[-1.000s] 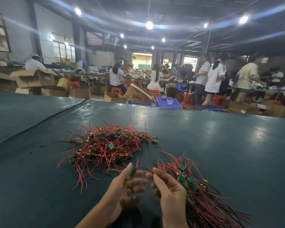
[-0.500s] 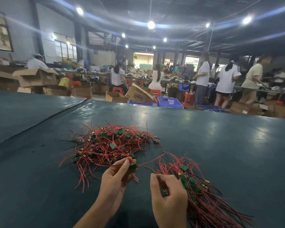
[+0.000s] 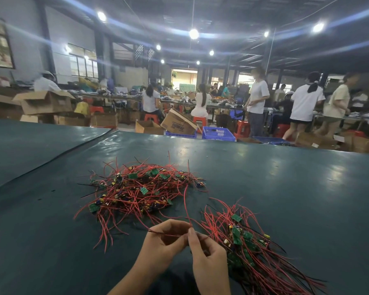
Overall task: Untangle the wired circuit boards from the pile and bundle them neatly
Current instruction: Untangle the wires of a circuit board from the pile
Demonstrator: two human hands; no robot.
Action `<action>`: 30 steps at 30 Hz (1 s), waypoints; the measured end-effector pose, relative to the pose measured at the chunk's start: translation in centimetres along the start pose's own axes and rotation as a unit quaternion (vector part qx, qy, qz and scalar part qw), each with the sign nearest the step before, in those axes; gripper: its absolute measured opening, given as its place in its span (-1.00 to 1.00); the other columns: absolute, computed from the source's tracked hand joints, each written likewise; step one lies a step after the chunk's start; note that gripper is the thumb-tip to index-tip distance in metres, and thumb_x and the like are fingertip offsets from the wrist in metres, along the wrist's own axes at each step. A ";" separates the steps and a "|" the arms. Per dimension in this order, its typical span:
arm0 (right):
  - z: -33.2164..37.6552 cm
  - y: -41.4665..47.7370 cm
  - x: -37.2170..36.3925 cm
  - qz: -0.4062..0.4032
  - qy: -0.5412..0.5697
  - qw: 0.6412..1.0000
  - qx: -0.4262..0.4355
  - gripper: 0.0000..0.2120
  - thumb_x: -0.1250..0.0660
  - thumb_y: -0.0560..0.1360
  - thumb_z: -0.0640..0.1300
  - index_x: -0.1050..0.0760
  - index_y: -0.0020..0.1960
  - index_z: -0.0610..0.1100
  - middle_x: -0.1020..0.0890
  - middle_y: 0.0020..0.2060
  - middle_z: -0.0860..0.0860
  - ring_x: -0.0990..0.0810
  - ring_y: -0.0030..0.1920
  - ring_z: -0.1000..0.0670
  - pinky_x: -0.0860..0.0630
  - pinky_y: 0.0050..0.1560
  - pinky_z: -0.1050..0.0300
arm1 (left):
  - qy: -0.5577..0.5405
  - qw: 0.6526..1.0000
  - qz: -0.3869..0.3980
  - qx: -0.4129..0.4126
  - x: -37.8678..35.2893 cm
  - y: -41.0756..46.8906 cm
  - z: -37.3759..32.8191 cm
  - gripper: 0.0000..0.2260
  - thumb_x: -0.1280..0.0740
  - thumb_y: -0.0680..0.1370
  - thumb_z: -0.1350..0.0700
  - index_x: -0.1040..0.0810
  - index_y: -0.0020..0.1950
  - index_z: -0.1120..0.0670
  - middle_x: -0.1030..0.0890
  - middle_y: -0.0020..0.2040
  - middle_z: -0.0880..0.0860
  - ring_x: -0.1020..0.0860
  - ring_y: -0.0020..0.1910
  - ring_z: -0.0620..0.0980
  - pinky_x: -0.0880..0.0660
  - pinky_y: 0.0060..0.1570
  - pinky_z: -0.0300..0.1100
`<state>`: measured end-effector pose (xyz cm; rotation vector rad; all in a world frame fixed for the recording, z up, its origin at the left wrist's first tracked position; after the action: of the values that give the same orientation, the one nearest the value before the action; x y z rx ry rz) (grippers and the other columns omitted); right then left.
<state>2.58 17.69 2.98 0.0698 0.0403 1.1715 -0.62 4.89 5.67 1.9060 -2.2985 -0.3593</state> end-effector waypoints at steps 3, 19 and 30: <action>-0.4 0.0 -0.3 0.010 0.006 1.000 -0.011 -0.90 -0.47 0.43 -0.02 -0.66 -0.23 -0.02 -0.71 -0.32 0.07 -0.66 -0.21 0.07 -0.56 -0.11 0.16 | -0.002 1.000 0.001 -0.019 0.1 0.0 -0.2 -0.88 -0.40 0.44 0.40 -0.64 -0.07 0.24 -0.69 -0.18 0.19 -0.68 -0.16 0.10 -0.60 -0.13 -0.19; 0.8 -0.3 -0.7 0.045 0.067 0.997 0.002 -0.63 -0.16 0.63 -0.11 -0.70 -0.17 -0.06 -0.62 -0.46 0.09 -0.59 -0.39 0.15 -0.49 -0.26 0.31 | -0.054 0.990 -0.066 0.115 0.9 0.2 1.6 -0.83 -0.43 0.41 0.02 -0.65 -0.25 0.12 -0.67 -0.26 0.16 -0.61 -0.30 0.07 -0.49 -0.35 -0.17; 1.6 -0.3 -0.3 0.024 0.038 0.998 0.036 -0.69 -0.26 0.59 -0.14 -0.68 -0.24 -0.02 -0.72 -0.32 0.03 -0.68 -0.26 0.12 -0.54 -0.26 0.36 | -0.044 0.983 0.020 0.179 -1.0 -0.7 1.8 -0.61 -0.30 0.53 -0.06 -0.65 -0.39 0.13 -0.62 -0.40 0.15 -0.59 -0.39 0.01 -0.50 -0.32 -0.23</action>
<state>2.87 17.22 4.56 0.0900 0.1480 1.2200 -0.21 5.89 3.75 2.0280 -2.6014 -0.0246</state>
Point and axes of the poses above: each hand's wrist, its own y-axis towards the middle knuckle, its own x-axis out of the back of the hand, z = x × y, the point moved 8 cm from there along y, towards the middle knuckle
